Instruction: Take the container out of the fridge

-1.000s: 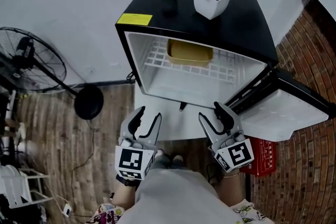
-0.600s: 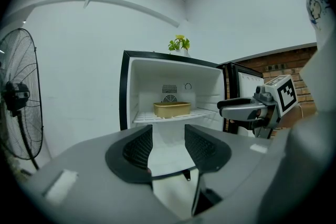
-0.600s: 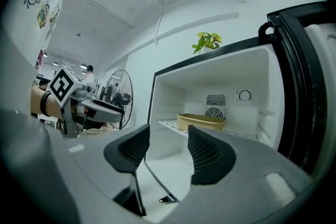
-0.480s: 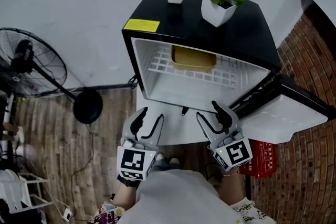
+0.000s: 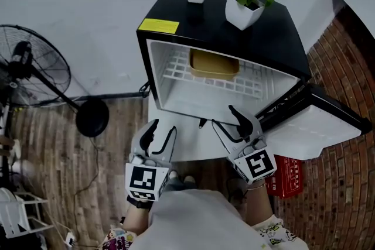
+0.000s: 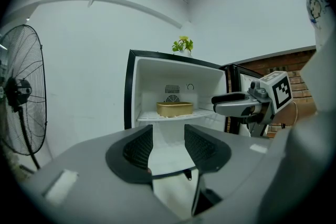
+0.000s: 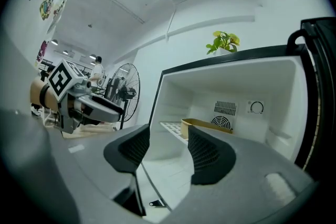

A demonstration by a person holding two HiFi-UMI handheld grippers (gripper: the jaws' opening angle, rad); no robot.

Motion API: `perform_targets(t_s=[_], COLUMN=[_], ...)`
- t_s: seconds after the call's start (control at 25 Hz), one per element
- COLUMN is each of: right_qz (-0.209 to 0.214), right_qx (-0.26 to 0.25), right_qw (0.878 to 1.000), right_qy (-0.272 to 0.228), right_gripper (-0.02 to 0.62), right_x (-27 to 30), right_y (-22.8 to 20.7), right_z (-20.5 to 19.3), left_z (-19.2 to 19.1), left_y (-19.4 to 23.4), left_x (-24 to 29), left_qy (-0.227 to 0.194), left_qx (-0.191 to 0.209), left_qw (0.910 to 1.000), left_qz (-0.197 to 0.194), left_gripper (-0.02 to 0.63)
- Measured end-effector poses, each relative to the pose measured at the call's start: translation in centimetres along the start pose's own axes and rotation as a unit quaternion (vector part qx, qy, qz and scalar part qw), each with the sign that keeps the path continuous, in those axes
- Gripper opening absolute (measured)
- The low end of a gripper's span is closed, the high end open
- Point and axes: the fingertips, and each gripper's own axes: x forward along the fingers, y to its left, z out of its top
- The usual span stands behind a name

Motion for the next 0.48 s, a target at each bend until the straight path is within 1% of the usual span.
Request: perform_targets(t_s=[0.2, 0.48], right_qz=[0.011, 0.029], right_qx=[-0.010, -0.045], right_qw=[1.000, 0.999], right_qy=[-0.004, 0.006], right_gripper=[0.222, 0.222], right_x=[1.2, 3.6], right_y=[-0.2, -0.4], right_z=[0.2, 0.9], left_z=[0.0, -0.6], left_y=[0.1, 0.4], left_x=[-0.8, -1.3], left_qy=[-0.002, 0.005], left_qx=[-0.003, -0.004], left_qw=[1.0000, 0.9999], left_qz=[0.004, 0.011], left_gripper=[0.190, 0.190])
